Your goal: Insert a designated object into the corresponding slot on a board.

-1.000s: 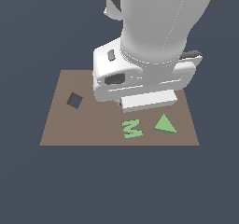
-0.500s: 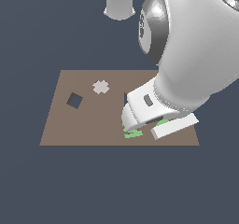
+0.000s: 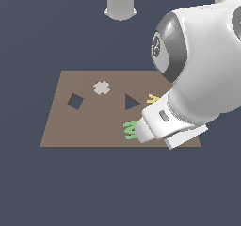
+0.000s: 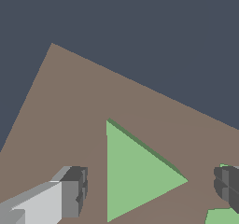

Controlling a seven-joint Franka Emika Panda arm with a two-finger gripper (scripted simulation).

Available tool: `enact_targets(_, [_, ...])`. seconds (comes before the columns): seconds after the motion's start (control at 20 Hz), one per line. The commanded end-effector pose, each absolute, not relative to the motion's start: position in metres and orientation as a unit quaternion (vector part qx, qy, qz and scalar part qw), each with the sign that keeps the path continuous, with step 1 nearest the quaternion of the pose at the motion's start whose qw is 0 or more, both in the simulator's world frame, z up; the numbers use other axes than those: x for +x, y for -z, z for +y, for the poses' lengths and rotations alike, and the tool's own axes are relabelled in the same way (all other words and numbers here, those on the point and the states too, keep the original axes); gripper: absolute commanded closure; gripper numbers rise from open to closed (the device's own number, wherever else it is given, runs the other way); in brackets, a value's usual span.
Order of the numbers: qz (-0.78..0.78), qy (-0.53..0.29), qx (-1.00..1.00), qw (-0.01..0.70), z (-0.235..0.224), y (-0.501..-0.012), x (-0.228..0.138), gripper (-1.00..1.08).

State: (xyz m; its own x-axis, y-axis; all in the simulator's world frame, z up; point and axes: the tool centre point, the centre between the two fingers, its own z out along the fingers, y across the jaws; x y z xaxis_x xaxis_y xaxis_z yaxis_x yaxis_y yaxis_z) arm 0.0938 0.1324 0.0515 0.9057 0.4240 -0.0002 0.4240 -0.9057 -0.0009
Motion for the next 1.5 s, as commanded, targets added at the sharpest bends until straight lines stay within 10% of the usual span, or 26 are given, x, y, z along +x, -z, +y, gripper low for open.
enact_targets(0.0, [-0.22,0.0,-0.975,0.0,0.134,-0.05,0.095,-0.92])
enact_targets(0.6, [-0.221,0.0,-0.975,0.0,0.135,-0.03,0.095,-0.92])
enact_targets(0.65, [-0.221,0.0,-0.975,0.0,0.135,-0.03,0.095,1.08])
enact_targets(1.45, [-0.221,0.0,-0.975,0.0,0.135,-0.033,0.095,1.08])
